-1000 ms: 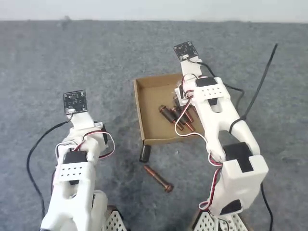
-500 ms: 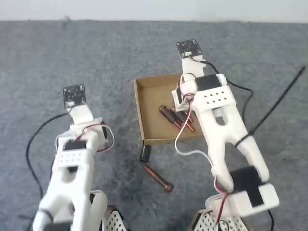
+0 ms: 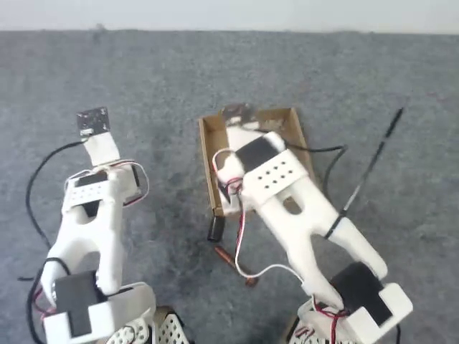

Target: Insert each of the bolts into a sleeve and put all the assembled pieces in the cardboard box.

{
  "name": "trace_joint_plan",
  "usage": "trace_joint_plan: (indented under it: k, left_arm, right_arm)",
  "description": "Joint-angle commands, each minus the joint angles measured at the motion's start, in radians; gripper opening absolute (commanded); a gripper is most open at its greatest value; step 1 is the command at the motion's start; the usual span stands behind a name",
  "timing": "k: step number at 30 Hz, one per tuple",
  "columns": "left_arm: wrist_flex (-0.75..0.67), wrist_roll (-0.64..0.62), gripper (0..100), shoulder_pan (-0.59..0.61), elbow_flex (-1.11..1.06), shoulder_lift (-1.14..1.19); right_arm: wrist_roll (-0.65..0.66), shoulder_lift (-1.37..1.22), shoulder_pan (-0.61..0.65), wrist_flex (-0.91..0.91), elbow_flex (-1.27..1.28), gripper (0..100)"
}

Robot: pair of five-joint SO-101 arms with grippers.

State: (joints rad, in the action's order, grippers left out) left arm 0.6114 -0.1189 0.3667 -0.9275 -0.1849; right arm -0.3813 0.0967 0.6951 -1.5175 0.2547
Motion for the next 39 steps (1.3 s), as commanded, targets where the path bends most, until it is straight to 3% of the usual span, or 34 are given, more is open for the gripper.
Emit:
trace_joint_plan:
  k: [1, 10, 17, 25, 33, 39]
  left_arm:
    - [0.002, 0.005, 1, 0.028, 0.064, 0.0]
    - [0.012, -0.014, 1, 0.044, 0.131, 0.066]
    - [0.155, -0.012, 1, 0.04, 0.32, 0.229]
    - [0.164, -0.009, 1, 0.038, 0.326, 0.235]
    - [0.164, -0.009, 1, 0.037, 0.326, 0.235]
    - [0.164, -0.009, 1, 0.037, 0.326, 0.235]
  right_arm:
    - [-0.012, 0.058, 0.05, 0.024, 0.015, 8.1]
    - [-0.072, 0.058, 0.096, 0.16, 0.112, 8.5]
    - [-0.132, 0.067, 0.176, 0.334, 0.27, 20.3]
    - [-0.132, 0.067, 0.183, 0.414, 0.275, 10.8]
    - [-0.135, 0.056, 0.225, 0.441, 0.279, 13.1]
    - [-0.133, 0.056, 0.259, 0.584, 0.374, 13.0]
